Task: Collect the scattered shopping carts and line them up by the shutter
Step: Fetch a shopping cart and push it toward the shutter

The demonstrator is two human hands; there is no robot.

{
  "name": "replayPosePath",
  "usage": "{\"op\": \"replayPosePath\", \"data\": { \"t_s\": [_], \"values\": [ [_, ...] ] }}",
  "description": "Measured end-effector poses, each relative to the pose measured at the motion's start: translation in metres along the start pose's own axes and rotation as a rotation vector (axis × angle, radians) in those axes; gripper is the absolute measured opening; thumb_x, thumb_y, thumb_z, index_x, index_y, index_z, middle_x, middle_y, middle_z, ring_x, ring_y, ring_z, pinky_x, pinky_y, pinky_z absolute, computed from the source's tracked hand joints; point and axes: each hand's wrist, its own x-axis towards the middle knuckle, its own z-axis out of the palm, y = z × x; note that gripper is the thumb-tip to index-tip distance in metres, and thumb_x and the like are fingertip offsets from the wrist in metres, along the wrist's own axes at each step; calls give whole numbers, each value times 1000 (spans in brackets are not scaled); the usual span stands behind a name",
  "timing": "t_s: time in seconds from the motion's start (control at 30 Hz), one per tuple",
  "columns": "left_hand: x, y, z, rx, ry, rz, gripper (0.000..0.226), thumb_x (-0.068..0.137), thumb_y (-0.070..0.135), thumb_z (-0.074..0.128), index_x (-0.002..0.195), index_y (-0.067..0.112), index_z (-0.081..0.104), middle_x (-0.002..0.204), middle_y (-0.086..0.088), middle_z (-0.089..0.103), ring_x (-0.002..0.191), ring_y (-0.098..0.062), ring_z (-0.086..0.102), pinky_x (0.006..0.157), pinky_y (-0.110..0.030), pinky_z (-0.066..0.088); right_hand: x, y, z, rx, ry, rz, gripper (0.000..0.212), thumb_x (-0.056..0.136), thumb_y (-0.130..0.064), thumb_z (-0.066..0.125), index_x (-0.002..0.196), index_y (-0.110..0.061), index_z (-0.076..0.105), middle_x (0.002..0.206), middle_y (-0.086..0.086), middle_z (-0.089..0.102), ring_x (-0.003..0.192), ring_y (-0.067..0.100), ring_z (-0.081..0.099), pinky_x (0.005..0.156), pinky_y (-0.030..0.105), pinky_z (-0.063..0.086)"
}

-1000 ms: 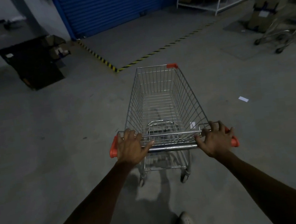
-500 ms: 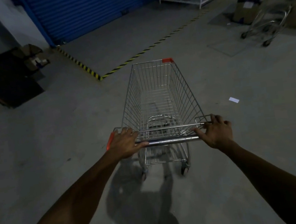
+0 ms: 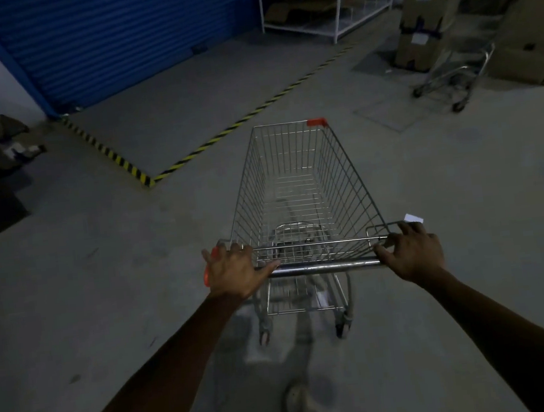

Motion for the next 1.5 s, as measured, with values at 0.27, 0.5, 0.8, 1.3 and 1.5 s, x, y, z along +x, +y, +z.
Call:
{"op": "replayPosePath", "data": {
  "t_s": [0.27,0.5,0.8,1.3,1.5],
  "values": [
    [167,46,-35,-33,-66,140,117,66,102,2,131,24,59,142,-6,54,134,-34,39,104,-59,34,146,59,7,-3,-18,25,74,84,-75,23,105,-29,78,138,6,59,133,26,43,90,40,48],
    [312,95,-41,36,-130,255,112,62,105,6,139,36,49,146,0,47,133,-30,31,103,-53,26,281,117,15,-35,-48,54,53,93,-69,40,110,-33,75,145,0,54,137,21,37,92,37,46],
    [484,192,-71,51,-74,231,122,57,105,-2,145,33,42,149,-1,47,132,-29,41,106,-51,31,483,207,25,85,-11,98,69,86,-61,30,119,-15,69,146,17,51,134,34,43,93,45,47],
    [771,278,-91,12,-37,236,121,60,104,0,145,32,47,144,5,54,136,-17,46,120,-54,13,776,291,35,13,-85,102,53,94,-57,39,130,-25,61,158,4,39,129,32,47,91,41,46],
    [924,305,-107,-30,-9,254,126,57,105,-2,144,29,47,145,1,54,136,-19,47,121,-52,12,916,316,40,82,-14,75,71,79,-60,19,108,-19,70,109,4,70,108,34,58,77,40,48]
  ]
}}
